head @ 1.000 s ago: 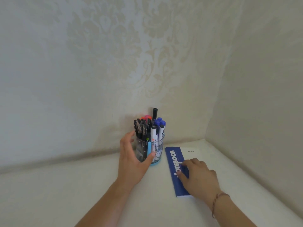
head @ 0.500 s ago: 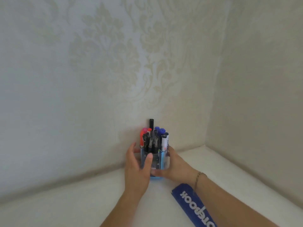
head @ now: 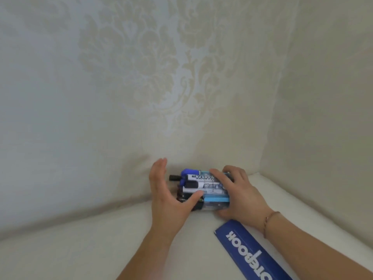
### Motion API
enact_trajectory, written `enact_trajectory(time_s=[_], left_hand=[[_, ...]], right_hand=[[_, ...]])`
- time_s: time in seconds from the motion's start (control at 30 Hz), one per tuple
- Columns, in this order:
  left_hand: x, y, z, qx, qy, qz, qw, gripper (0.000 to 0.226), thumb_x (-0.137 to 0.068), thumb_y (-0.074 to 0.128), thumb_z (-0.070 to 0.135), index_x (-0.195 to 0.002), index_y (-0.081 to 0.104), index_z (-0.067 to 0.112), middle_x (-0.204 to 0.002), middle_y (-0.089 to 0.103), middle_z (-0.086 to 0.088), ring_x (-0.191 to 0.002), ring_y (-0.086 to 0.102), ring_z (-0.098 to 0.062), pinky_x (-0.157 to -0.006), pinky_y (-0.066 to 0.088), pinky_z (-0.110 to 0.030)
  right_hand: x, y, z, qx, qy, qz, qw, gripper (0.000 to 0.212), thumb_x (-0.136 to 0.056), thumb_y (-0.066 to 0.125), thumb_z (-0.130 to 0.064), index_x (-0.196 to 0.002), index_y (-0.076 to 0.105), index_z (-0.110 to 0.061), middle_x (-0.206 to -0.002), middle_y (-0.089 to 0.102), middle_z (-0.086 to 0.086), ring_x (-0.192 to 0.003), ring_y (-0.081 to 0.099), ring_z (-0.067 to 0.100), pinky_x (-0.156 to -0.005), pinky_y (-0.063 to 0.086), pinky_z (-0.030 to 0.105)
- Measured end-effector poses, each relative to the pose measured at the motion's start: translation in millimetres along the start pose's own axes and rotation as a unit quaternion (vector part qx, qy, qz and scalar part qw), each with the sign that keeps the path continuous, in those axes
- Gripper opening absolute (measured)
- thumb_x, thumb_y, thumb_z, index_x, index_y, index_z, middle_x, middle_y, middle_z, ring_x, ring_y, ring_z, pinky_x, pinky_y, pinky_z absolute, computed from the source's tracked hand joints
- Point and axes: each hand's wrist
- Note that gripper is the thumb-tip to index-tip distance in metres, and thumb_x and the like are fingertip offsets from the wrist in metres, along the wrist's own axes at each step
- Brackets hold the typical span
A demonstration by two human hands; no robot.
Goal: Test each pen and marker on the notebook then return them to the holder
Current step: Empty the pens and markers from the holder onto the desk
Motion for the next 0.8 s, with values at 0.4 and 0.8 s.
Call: enact_trajectory(time_s=[0.4,0.8], left_hand=[[7.8,14.5,-15.7,-0.327,0.086,-0.158,0.928,0.095,-0.062,0.061,0.065,-0.146,0.027,0.035,-0.139,0.042,0.011,-0.116,0.048,-0.016,-0.095,0.046,-0.035],[9.6,15.7,-18.4,-0.253,0.012,-0.185,0.949,0.114,-0.059,0.07,0.071,-0.15,0.011,0.035,-0.149,0.029,0.011,-0.134,0.033,-0.013,-0.112,0.032,-0.034]], right_hand=[[-6.2,-21.9,8.2,0.155,-0.115,-0.005,0.981,0.104,-0.049,0.084,-0.027,-0.141,0.037,-0.025,-0.131,0.044,0.011,-0.123,0.04,0.029,-0.058,0.055,0.029],[-32.4,-55.0,22.4,0.275,-0.178,0.0,0.945,0.094,-0.053,0.083,-0.006,-0.137,0.042,-0.022,-0.134,0.046,0.015,-0.126,0.042,0.038,-0.053,0.057,0.035]])
Point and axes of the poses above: each hand's wrist, its own x-axis away from the middle knuckle, its own y-axis out of the palm, z = x × y
